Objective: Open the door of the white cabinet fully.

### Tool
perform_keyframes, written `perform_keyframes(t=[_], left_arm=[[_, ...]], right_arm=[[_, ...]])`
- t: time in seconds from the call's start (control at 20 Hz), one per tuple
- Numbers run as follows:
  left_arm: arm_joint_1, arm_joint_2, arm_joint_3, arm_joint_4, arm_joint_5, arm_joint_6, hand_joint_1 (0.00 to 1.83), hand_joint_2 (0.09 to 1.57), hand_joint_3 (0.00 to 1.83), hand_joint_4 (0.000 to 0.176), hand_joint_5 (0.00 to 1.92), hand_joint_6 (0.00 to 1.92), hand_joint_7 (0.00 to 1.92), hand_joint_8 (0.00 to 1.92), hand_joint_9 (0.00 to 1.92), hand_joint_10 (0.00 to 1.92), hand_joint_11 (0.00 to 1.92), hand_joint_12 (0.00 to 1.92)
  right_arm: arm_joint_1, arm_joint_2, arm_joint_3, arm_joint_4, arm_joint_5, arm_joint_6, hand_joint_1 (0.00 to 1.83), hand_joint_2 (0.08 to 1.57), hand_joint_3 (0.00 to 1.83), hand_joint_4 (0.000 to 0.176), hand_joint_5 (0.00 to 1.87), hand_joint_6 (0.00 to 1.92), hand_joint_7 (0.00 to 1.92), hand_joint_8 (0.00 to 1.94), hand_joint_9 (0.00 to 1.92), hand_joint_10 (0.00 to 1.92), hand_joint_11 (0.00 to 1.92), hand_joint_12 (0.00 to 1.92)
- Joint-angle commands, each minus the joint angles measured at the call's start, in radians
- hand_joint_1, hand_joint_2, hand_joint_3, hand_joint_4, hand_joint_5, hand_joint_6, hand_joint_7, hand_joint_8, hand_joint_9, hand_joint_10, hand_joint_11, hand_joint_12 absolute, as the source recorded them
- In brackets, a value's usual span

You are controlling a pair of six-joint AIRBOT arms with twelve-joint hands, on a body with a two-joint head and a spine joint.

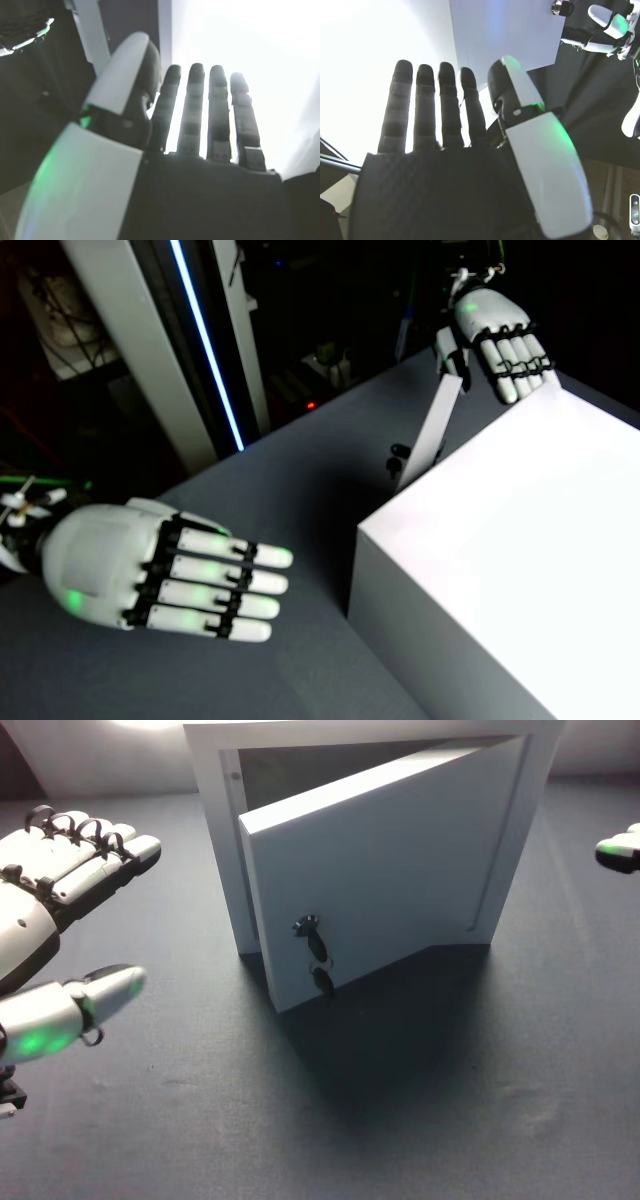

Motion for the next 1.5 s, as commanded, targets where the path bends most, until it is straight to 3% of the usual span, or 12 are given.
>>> perform_keyframes(t=[0.0, 0.15, 0.2, 0.25, 0.4, 0.55, 0.75, 1.0, 1.15, 1.25, 1.35, 1.45], left_arm=[[-0.008, 0.001, 0.007, -0.002, -0.124, -0.004, 0.0, 1.39, 0.01, 0.0, 0.07, 0.01, 0.07, 0.0, 0.04, 0.01, 0.0, 0.07], [-0.01, -0.014, 0.009, 0.014, -0.121, -0.018, 0.0, 1.37, 0.0, 0.0, 0.08, 0.0, 0.08, 0.01, 0.05, 0.01, 0.01, 0.09], [-0.013, -0.021, 0.01, 0.019, -0.118, -0.02, 0.0, 1.36, 0.0, 0.0, 0.07, 0.0, 0.08, 0.0, 0.05, 0.0, 0.01, 0.09], [-0.019, -0.03, 0.011, 0.024, -0.114, -0.022, 0.0, 1.36, 0.0, 0.0, 0.07, 0.0, 0.09, 0.01, 0.06, 0.01, 0.03, 0.1], [-0.04, -0.072, 0.026, 0.036, -0.102, -0.034, 0.0, 1.31, 0.0, 0.0, 0.06, 0.0, 0.11, 0.0, 0.09, 0.0, 0.0, 0.26], [-0.065, -0.107, 0.037, 0.043, -0.102, -0.035, 0.0, 1.3, 0.0, 0.0, 0.06, 0.0, 0.12, 0.01, 0.09, 0.01, 0.0, 0.2], [-0.092, -0.14, 0.052, 0.049, -0.101, -0.037, 0.0, 1.28, 0.0, 0.0, 0.06, 0.0, 0.12, 0.0, 0.11, 0.0, 0.0, 0.28], [-0.114, -0.159, 0.06, 0.066, -0.093, -0.038, 0.0, 1.31, 0.01, 0.0, 0.1, 0.0, 0.14, 0.0, 0.13, 0.0, 0.0, 0.28], [-0.12, -0.164, 0.059, 0.085, -0.099, -0.051, 0.0, 1.34, 0.01, 0.0, 0.11, 0.0, 0.15, 0.0, 0.15, 0.0, 0.0, 0.37], [-0.123, -0.164, 0.053, 0.103, -0.104, -0.056, 0.0, 1.37, 0.01, 0.0, 0.07, 0.0, 0.09, 0.0, 0.1, 0.0, 0.0, 0.32], [-0.126, -0.163, 0.048, 0.12, -0.106, -0.06, 0.0, 1.38, 0.0, 0.0, 0.06, 0.0, 0.11, 0.0, 0.14, 0.0, 0.0, 0.52], [-0.126, -0.163, 0.045, 0.132, -0.108, -0.067, 0.0, 1.39, 0.0, 0.0, 0.06, 0.0, 0.11, 0.0, 0.15, 0.0, 0.0, 0.57]], right_arm=[[0.009, 0.002, 0.007, 0.031, 0.118, 0.007, 0.35, 1.35, 0.01, 0.041, 0.29, 0.0, 0.27, 0.0, 0.19, 0.0, 0.0, 0.22], [0.009, -0.003, 0.01, 0.026, 0.111, 0.007, 0.33, 1.37, 0.0, 0.006, 0.26, 0.0, 0.26, 0.0, 0.19, 0.0, 0.08, 0.18], [0.009, -0.004, 0.011, 0.025, 0.11, 0.007, 0.33, 1.37, 0.0, 0.01, 0.26, 0.0, 0.26, 0.0, 0.19, 0.01, 0.09, 0.18], [0.009, -0.004, 0.01, 0.024, 0.11, 0.008, 0.35, 1.37, 0.0, 0.0, 0.26, 0.0, 0.26, 0.0, 0.19, 0.0, 0.08, 0.16], [0.009, -0.006, 0.012, 0.024, 0.109, 0.008, 0.39, 1.38, 0.0, 0.0, 0.27, 0.0, 0.26, 0.0, 0.21, 0.0, 0.12, 0.1], [0.009, -0.006, 0.014, 0.024, 0.108, 0.012, 0.38, 1.38, 0.0, 0.0, 0.26, 0.0, 0.26, 0.0, 0.2, 0.0, 0.13, 0.08], [0.009, -0.008, 0.017, 0.024, 0.106, 0.014, 0.41, 1.39, 0.0, 0.0, 0.27, 0.0, 0.26, 0.0, 0.2, 0.0, 0.13, 0.07], [0.009, -0.008, 0.018, 0.024, 0.106, 0.014, 0.36, 1.38, 0.0, 0.007, 0.27, 0.0, 0.27, 0.0, 0.22, 0.0, 0.14, 0.06], [0.009, -0.01, 0.019, 0.025, 0.105, 0.016, 0.33, 1.38, 0.0, 0.005, 0.27, 0.0, 0.27, 0.0, 0.21, 0.0, 0.13, 0.05], [0.009, -0.01, 0.021, 0.025, 0.104, 0.019, 0.35, 1.39, 0.0, 0.0, 0.28, 0.0, 0.29, 0.0, 0.23, 0.0, 0.16, 0.06], [0.009, -0.012, 0.023, 0.025, 0.104, 0.021, 0.36, 1.39, 0.0, 0.0, 0.27, 0.0, 0.29, 0.0, 0.23, 0.01, 0.17, 0.06], [0.009, -0.013, 0.024, 0.025, 0.103, 0.022, 0.36, 1.39, 0.0, 0.0, 0.27, 0.0, 0.28, 0.0, 0.23, 0.0, 0.17, 0.06]])
